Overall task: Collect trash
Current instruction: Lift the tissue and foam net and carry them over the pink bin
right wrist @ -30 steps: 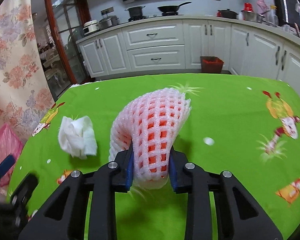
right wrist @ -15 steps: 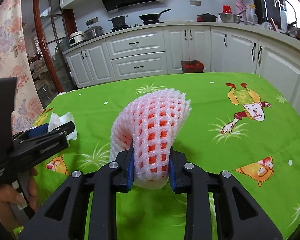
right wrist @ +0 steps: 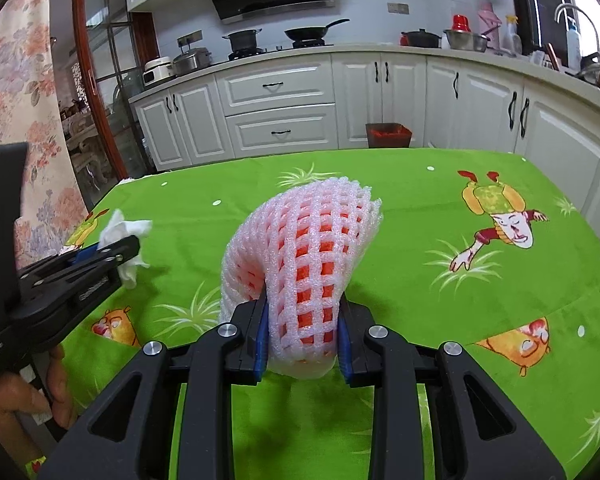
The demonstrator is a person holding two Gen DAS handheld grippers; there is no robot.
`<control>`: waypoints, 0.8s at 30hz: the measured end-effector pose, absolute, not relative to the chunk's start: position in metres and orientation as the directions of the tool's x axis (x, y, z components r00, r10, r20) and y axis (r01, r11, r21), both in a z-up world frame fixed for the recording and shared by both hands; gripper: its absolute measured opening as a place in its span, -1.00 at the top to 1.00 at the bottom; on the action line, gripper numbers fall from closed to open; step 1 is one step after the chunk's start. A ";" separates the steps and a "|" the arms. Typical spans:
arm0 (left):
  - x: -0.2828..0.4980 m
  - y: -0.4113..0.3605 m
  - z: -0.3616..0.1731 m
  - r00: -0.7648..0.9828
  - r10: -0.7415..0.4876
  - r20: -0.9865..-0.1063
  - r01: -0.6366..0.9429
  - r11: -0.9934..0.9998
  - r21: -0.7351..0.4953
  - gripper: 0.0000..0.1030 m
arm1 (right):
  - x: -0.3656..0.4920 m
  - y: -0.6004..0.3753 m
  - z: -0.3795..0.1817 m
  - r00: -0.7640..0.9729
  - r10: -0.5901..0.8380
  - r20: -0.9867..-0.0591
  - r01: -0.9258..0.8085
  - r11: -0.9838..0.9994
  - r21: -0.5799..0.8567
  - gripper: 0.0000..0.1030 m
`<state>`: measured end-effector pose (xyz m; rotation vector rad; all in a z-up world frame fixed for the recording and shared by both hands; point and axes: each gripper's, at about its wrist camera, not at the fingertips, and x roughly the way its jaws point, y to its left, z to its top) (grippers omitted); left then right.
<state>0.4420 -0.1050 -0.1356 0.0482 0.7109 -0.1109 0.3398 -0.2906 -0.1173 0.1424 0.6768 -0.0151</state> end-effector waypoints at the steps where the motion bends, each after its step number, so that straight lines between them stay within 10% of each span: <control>1: 0.438 -0.104 -0.135 0.754 -0.089 -0.651 0.118 0.993 0.002 0.53 | 0.341 -0.292 -0.117 0.779 0.033 -0.626 0.061 0.990 0.128 0.48; 24: 0.306 -0.046 -0.131 0.786 -0.073 -0.614 0.110 0.994 0.021 0.53 | 0.298 -0.241 -0.121 0.751 0.082 -0.656 -0.068 0.997 0.047 0.48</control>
